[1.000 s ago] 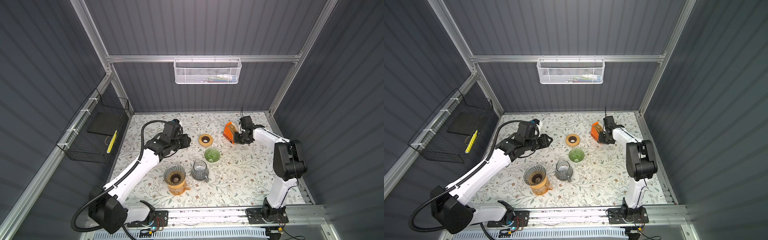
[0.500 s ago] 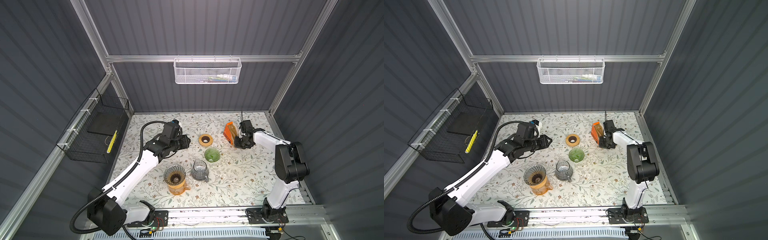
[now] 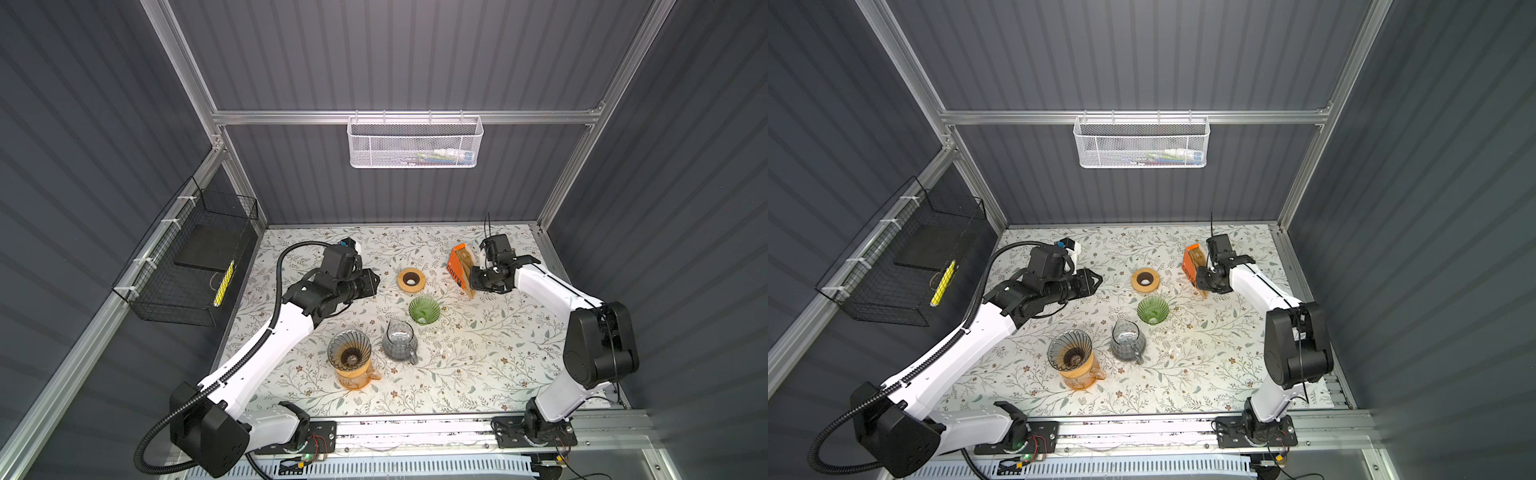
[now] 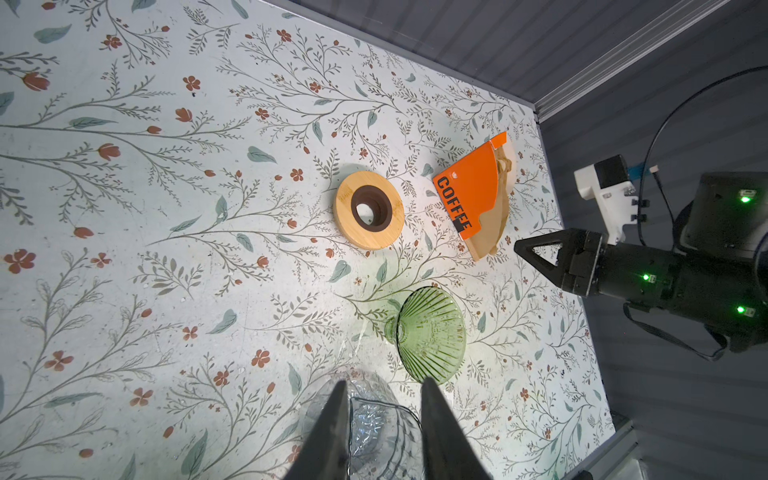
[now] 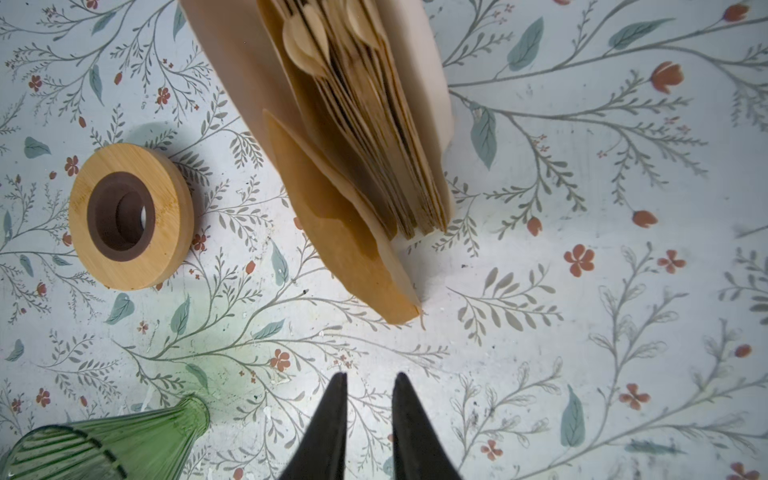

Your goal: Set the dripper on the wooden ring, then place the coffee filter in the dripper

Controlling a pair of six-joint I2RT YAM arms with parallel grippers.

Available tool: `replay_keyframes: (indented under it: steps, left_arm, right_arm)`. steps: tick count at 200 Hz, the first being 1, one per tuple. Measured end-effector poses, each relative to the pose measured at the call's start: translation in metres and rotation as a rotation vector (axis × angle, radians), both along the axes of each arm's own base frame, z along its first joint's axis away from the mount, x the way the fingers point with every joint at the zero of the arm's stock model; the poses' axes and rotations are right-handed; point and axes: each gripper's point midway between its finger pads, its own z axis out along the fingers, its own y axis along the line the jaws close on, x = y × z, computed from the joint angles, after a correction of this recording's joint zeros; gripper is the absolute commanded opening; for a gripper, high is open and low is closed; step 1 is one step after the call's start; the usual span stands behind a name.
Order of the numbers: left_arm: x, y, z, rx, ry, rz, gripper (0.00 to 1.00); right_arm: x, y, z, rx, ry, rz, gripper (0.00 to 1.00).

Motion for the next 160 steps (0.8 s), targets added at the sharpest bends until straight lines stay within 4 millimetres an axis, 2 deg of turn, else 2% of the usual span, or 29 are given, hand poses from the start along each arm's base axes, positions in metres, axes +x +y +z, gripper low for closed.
replay_keyframes:
  steps: [81,123,160]
  left_arm:
    - [0.001,0.0,-0.002,0.005,0.003,0.003,0.31]
    - [0.003,-0.001,-0.013,0.024,0.032,0.002,0.31]
    - [0.002,-0.001,-0.013,0.025,0.034,0.002,0.31]
  right_arm:
    - [0.018,0.005,-0.028,-0.023,0.056,0.015,0.21]
    - [0.028,0.006,-0.027,-0.028,0.043,0.022,0.19]
    - [0.031,0.007,-0.029,-0.031,0.044,0.021,0.18]
